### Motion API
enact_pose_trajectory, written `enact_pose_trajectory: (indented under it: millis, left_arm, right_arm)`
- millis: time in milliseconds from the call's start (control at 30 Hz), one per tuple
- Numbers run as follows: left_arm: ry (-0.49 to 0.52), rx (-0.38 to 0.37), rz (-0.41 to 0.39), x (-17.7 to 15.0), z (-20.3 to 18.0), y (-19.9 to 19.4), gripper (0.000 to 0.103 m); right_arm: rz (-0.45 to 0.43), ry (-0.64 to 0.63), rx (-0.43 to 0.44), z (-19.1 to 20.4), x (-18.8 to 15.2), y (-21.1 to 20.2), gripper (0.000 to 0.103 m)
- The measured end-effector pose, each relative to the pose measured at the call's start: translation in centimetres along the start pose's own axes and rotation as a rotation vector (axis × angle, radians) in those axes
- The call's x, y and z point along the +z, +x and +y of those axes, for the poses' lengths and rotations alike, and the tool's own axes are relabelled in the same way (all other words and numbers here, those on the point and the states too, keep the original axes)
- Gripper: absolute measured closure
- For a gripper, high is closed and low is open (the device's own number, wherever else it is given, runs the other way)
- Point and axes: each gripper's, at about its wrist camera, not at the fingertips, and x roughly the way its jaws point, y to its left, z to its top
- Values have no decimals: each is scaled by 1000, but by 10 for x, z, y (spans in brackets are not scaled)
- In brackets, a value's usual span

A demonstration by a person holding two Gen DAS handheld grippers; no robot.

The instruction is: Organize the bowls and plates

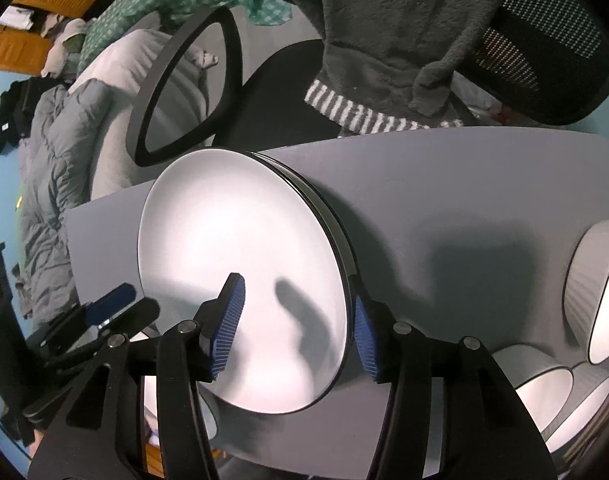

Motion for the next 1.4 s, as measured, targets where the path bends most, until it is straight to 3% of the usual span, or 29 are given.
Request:
enact_pose_trajectory:
  millis: [67,333,567,700,900,1400]
  left_arm:
    - [-9,-12,-8,-2,1,-4,52]
    - [-5,-26,-65,-18,1,-31,52]
    - [31,-8,-143,-35,-2,-67,49]
    - [60,1,-191,-47,-3,-86,40]
    - [99,-16,-247,-70,-2,-109,38]
    - [49,27,-305,-130,19,-145,38]
  right_arm:
    - [-28,-2,-36,1,-2,-5,44]
    - [-68,-20,-49,7,-11,-18,44]
    - [-142,-88,-120,24,-31,-44,41]
    - [-184,-130,-161,36,-45,-59,39]
    - [-244,-207,-214,56,-65,-80,39]
    - [-291,-259,-196,96,-117,-89,38]
